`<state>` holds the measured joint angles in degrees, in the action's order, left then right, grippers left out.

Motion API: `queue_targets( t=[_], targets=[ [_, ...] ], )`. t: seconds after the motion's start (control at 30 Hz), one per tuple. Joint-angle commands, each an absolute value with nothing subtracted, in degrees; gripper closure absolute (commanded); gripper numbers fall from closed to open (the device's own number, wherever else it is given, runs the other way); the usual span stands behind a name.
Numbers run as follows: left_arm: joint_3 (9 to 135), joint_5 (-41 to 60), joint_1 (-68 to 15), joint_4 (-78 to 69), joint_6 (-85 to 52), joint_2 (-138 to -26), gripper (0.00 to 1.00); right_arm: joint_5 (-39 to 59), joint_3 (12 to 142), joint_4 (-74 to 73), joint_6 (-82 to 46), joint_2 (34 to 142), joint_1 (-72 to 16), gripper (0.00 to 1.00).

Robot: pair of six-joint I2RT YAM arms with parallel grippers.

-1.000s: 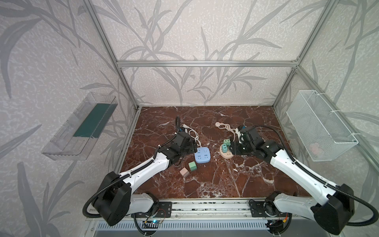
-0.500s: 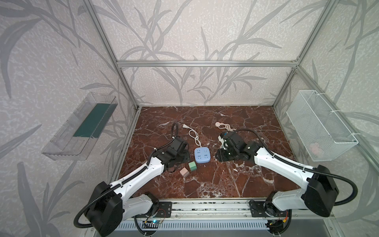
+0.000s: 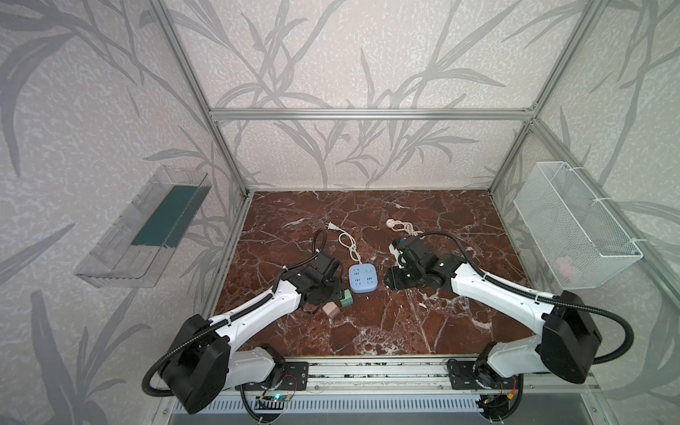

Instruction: Insert the plug

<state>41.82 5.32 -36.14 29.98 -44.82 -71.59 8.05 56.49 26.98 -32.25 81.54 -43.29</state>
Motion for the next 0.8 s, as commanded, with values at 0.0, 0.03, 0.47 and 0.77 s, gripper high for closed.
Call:
queue_targets(
  t=[0.0, 0.03, 0.47, 0.77],
  targets=[
    [41.2, 5.5, -36.7, 31.1, -46.0, -72.2, 0.39, 8.6, 56.7, 26.3, -32.8, 82.4, -43.8, 0.57],
    [41.1, 5.7, -36.9, 30.7, -46.1, -72.5, 0.38, 8.7, 56.8, 26.2, -32.8, 82.4, -43.8, 0.57],
    [43.3, 6.5, -37.9, 30.0, -44.7, -78.1, 0.37, 8.9, 57.1, 26.8, -31.8, 82.8, -44.1, 0.57],
    [45.2, 0.0, -37.4, 31.3, -44.3, -72.8, 0.37, -1.0, 64.4, 33.4, -29.3, 86.1, -52.1, 0.56]
  ],
)
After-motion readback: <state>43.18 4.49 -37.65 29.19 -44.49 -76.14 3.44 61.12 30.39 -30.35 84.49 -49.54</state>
